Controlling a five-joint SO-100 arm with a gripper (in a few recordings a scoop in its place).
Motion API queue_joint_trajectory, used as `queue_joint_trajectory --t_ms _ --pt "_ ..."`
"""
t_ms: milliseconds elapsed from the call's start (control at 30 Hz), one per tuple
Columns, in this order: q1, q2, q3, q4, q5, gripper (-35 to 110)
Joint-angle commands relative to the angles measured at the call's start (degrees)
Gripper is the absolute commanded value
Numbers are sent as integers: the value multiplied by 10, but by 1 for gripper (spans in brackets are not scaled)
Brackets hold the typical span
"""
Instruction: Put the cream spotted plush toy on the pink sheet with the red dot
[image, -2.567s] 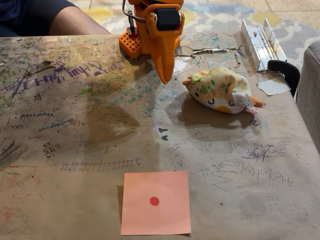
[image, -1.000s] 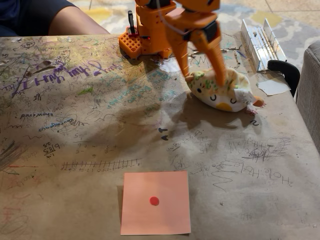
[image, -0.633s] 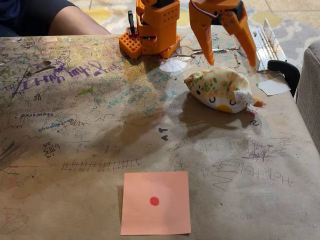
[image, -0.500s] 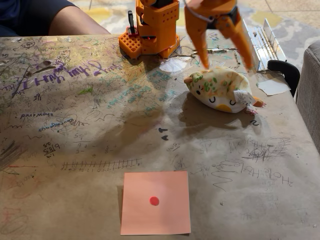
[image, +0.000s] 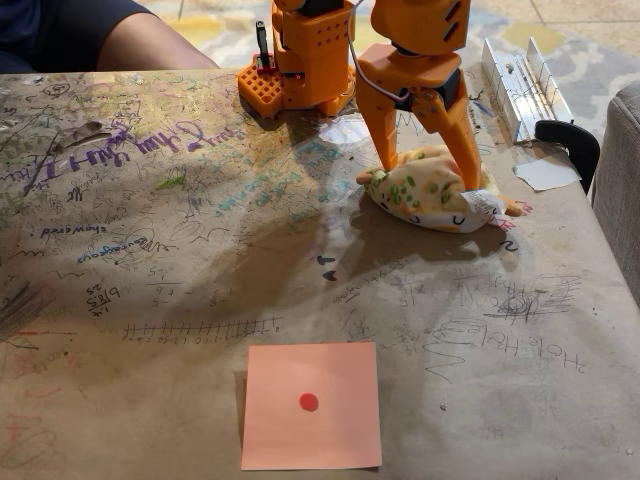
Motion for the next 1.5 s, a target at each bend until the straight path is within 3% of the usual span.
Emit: queue_joint_trajectory --t_ms 0,167,367,967,1267,1467 --pt "-17 -4 17 18 -23 26" --pt "-9 0 0 18 -18 0" --pt "27 63 -28 32 9 0" --pt "116 493 -277 246 167 0" --pt "255 658 -238 206 158 0" --pt "302 675 -184 180 158 0"
